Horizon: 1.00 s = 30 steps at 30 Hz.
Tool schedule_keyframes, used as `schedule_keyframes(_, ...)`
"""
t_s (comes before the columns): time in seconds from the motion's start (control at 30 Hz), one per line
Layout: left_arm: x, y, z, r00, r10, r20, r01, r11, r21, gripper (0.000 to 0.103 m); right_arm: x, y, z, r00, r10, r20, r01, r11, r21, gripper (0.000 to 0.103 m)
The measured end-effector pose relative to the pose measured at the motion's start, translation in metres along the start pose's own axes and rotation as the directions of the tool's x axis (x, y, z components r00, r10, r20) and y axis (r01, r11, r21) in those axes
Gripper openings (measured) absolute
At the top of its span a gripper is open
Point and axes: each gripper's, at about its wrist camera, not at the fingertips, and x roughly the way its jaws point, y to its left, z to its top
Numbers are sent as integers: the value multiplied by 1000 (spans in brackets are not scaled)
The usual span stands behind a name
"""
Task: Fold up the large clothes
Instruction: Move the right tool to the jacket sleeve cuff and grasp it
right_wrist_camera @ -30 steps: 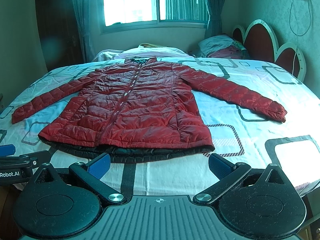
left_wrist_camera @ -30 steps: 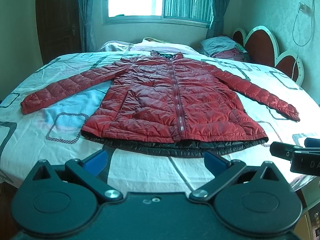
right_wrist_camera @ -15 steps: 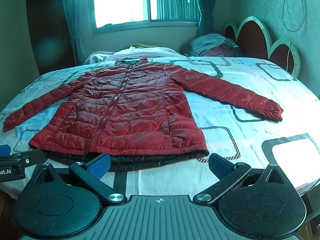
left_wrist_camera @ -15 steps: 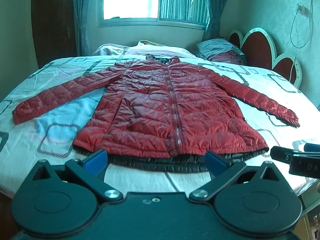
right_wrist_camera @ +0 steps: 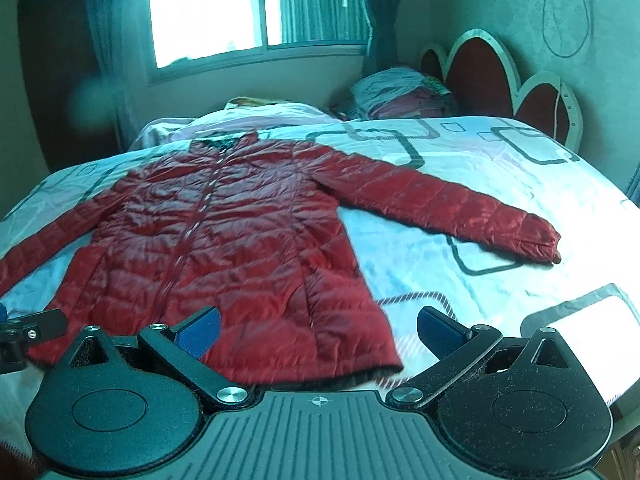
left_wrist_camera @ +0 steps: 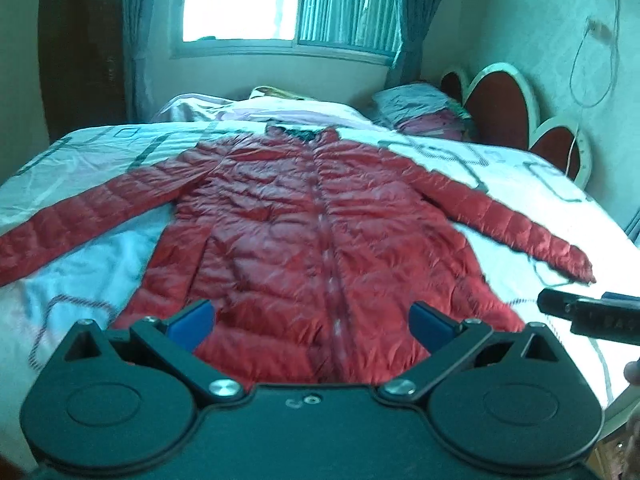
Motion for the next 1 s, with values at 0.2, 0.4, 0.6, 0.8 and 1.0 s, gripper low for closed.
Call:
schedule_keyframes(0.2, 24, 6, 27, 998, -57, 15, 57, 998, 21, 103, 21, -11, 24, 999, -29, 46, 26, 996, 82, 103)
schedule_keyframes(0.4, 50, 13, 44, 991, -135, -17, 136, 990, 32, 103, 43, -29, 45, 989, -73, 126, 49, 981, 187, 103)
schedule_keyframes(0.6, 77, 7, 52, 995, -96, -16, 96, 994, 48, 103, 55, -61, 57, 979, -156, 134, 120, 962, 243, 103)
schedule_keyframes(0.8, 112, -7, 60, 993, -108, -54, 109, 994, 2, 102, 81, -123, 60, 974, -211, 75, 173, 920, 351, 102)
schedule_keyframes(1.0, 132, -30, 77, 997, -72, -6, 72, 997, 18, 98, 113, -185, 62, 978, -208, 24, 174, 873, 455, 64)
